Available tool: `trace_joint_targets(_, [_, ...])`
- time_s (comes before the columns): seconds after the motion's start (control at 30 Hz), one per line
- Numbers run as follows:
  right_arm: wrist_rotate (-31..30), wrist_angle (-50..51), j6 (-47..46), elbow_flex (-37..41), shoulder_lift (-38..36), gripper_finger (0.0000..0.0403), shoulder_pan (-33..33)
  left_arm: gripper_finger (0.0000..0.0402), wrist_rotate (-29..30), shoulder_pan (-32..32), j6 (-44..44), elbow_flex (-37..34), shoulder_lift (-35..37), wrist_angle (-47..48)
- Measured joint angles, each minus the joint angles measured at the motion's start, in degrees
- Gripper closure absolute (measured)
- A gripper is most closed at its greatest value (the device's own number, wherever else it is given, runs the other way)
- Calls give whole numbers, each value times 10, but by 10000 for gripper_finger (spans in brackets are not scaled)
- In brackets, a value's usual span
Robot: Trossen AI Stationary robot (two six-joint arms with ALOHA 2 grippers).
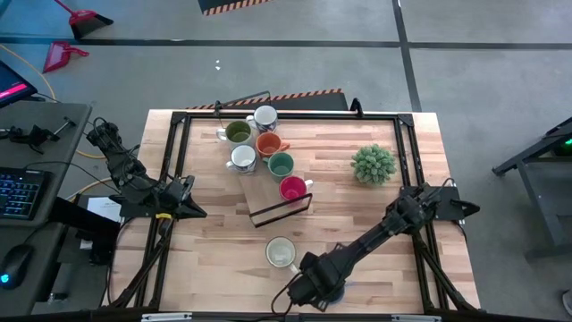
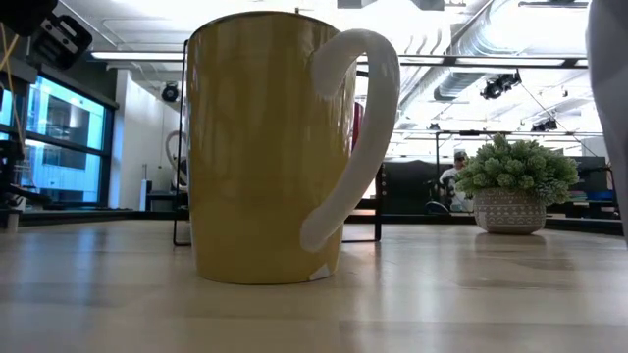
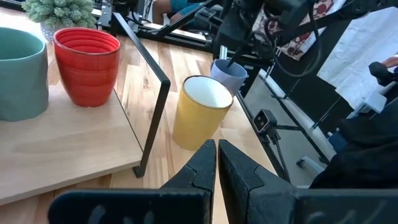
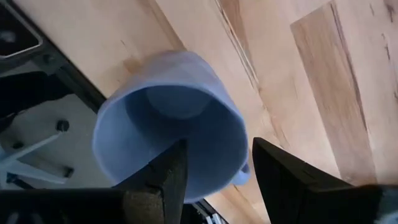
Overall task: Place coffee mugs
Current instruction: Move the blue mug to the bottom center
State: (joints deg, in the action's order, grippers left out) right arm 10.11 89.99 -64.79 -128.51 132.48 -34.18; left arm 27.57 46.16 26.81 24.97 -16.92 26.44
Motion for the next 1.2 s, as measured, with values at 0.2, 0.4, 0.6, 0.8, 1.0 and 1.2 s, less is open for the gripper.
trace_joint_targets(0.2, [-28, 0, -49, 0, 19, 244, 0, 392, -5, 0, 0, 0, 0, 0])
trace_joint_targets(0.4, [-27, -6, -55, 0, 43, 244, 2, 392, -5, 0, 0, 0, 0, 1])
trace_joint_targets(0.6, [-25, -21, -41, 0, 64, 245, 2, 392, -6, 0, 0, 0, 0, 1])
trace_joint_targets(0.8, [-21, -24, -38, 0, 69, 264, 2, 392, -6, 0, 0, 0, 0, 1])
trace_joint_targets(1.0, [-21, -30, -32, 0, 70, 331, 4, 392, -6, 0, 0, 0, 0, 1])
trace_joint_targets(1.2, [-15, -70, -16, -1, 68, 395, 8, 392, -6, 0, 0, 0, 0, 2])
